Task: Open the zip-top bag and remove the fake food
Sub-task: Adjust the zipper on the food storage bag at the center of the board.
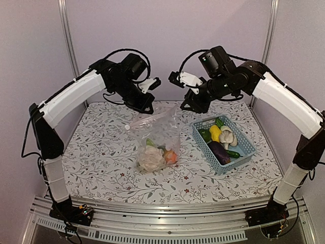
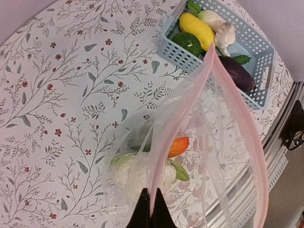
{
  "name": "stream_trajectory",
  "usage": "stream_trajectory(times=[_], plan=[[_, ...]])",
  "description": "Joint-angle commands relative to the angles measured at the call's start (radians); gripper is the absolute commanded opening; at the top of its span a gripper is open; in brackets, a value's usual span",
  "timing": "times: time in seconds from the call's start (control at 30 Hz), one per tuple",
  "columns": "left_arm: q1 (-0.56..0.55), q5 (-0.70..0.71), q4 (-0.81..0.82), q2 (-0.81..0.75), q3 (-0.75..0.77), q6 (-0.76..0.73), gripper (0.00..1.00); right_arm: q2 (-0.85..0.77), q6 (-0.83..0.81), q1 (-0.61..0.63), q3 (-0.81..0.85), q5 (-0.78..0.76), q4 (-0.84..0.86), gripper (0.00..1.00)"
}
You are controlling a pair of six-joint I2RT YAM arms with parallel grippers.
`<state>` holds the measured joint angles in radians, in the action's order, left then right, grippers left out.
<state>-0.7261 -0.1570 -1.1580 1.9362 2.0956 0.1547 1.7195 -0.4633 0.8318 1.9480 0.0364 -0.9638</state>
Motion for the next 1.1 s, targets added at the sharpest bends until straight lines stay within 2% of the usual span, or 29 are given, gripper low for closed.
stream_trajectory(times=[0.0, 0.13, 0.2, 0.37, 0.47, 0.53, 0.63, 0.7, 0.87, 0.97, 1.07], plan=[[0.075, 0.098, -0.077, -0.044, 0.077, -0.030, 0.00, -0.020, 0.010, -0.001, 0.015, -0.001, 0.003, 0.42], [0.114, 0.103, -0.063, -0.114, 0.157, -0.044, 0.00, -0.004, 0.025, 0.000, 0.054, 0.015, 0.004, 0.42], [0.121, 0.072, -0.009, -0.163, 0.157, -0.052, 0.00, 0.001, 0.030, -0.001, 0.056, 0.013, 0.013, 0.42], [0.113, 0.111, 0.030, -0.215, 0.114, -0.061, 0.00, -0.013, 0.023, -0.001, 0.013, -0.001, 0.051, 0.42], [0.078, 0.068, 0.072, -0.198, -0.006, -0.017, 0.00, -0.026, 0.027, -0.001, -0.019, 0.018, 0.060, 0.42], [0.045, 0.043, 0.155, -0.197, -0.127, 0.043, 0.00, -0.039, 0.034, -0.001, -0.056, 0.031, 0.075, 0.41], [0.010, -0.033, 0.398, -0.222, -0.361, 0.162, 0.00, -0.058, 0.054, -0.003, -0.104, 0.052, 0.093, 0.41], [0.005, -0.098, 0.531, -0.218, -0.466, 0.238, 0.00, -0.062, 0.067, -0.006, -0.138, 0.074, 0.099, 0.41], [0.006, -0.098, 0.579, -0.162, -0.459, 0.246, 0.00, -0.066, 0.135, -0.012, -0.236, 0.214, 0.131, 0.39], [0.008, -0.090, 0.582, -0.140, -0.445, 0.242, 0.00, -0.062, 0.193, -0.011, -0.274, 0.332, 0.189, 0.34], [0.011, -0.076, 0.617, -0.148, -0.473, 0.281, 0.00, -0.020, 0.261, -0.012, -0.266, 0.370, 0.257, 0.26]])
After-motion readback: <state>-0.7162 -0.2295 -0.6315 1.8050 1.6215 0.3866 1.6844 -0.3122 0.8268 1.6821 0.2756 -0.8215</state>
